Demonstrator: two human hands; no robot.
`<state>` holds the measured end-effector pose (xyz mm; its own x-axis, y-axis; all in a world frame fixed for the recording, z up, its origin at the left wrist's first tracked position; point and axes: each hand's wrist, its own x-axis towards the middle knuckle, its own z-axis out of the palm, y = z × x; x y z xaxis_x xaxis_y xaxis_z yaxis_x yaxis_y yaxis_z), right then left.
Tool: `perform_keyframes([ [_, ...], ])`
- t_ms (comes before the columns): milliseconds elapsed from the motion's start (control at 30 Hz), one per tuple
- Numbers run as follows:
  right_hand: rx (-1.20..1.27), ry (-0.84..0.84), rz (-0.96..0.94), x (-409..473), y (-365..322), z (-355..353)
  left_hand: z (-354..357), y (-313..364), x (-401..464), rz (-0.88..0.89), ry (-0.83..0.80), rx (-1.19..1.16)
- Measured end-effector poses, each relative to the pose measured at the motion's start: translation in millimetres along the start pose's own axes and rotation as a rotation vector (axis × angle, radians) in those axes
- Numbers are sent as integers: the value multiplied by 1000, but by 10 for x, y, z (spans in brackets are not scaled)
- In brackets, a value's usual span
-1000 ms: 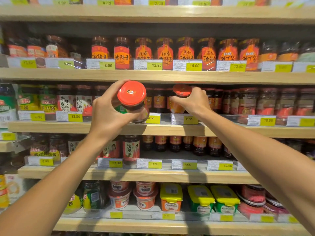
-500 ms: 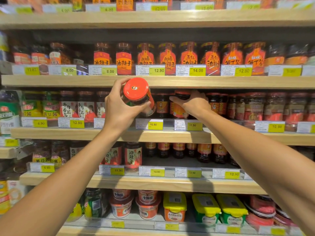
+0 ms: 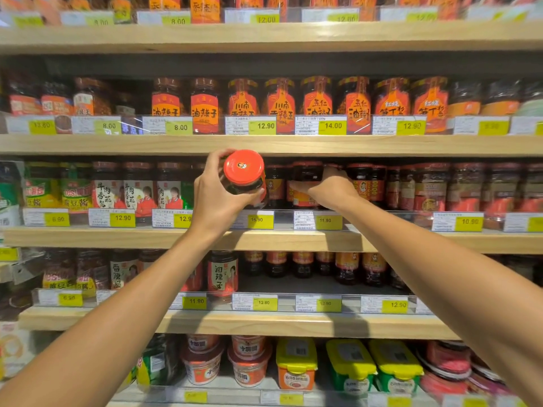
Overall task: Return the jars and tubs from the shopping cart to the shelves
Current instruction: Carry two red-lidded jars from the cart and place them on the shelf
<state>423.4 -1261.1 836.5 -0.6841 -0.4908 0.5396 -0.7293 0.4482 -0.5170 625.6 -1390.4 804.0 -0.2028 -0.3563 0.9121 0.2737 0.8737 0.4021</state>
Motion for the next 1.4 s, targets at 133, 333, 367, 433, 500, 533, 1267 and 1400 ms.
perform_keyframes([
  [133, 64, 25, -52, -6, 39, -6, 53, -17, 17, -42, -45, -1],
  [333, 20, 25, -55, -38, 88, -35, 153, -157, 18, -156, -106, 52],
  [367, 17, 26, -53, -51, 87, -40, 170, -172, 43, -187, -108, 69],
  [433, 17, 23, -53, -59, 92, -39, 198, -167, 107, -246, -104, 106],
  [500, 26, 14, -62, -61, 92, -35, 226, -145, 178, -294, -95, 145],
  [533, 29, 6, -65, -66, 93, -38, 240, -129, 212, -318, -89, 170],
  [1267, 14, 10, -49, -94, 111, -15, 464, -1, 437, -542, -475, 407],
  [1400, 7, -2, -33, -109, 87, -40, 350, -8, 384, -524, -450, 472],
])
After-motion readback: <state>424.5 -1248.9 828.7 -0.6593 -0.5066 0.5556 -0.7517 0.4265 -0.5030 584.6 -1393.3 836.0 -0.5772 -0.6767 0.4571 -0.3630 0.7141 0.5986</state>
